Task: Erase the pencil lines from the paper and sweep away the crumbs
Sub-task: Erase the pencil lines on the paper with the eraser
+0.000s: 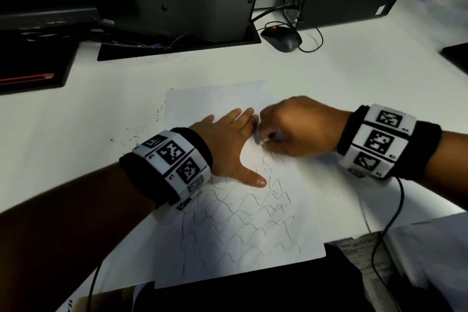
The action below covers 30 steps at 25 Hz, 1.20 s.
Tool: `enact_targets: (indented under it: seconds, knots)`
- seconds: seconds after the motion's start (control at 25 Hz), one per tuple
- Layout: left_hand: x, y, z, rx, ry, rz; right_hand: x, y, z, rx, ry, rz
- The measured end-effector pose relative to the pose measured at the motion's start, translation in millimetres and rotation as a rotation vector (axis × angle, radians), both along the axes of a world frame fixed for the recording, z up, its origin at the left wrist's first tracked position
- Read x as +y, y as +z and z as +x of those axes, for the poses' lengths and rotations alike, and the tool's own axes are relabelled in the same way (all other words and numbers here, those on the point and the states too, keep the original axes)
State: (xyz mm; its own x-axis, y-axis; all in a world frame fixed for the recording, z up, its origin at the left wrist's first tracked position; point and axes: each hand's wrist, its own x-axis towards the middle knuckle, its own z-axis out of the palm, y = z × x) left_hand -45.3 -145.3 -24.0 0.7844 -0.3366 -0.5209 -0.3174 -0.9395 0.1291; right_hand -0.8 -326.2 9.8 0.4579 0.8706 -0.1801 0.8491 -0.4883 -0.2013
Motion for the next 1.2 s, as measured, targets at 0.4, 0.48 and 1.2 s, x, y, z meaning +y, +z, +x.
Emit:
enact_targets:
  seconds: [0.4, 0.48, 1.2]
  knots:
    - [-0.7, 2.7, -1.0, 0.01, -0.001, 0.011, 0.9, -1.3, -4.8, 0.118, 0.054, -0.043]
    - [-0.7, 3.7, -1.0, 0.003, 0.001, 0.013, -0.1, -0.5, -3.0, 0.139, 0.016, -0.039]
    - [-0.2, 2.8, -2.0, -0.02, 0.014, -0.027, -0.3, 0.1, 12.6, 0.051, -0.04, 0.079]
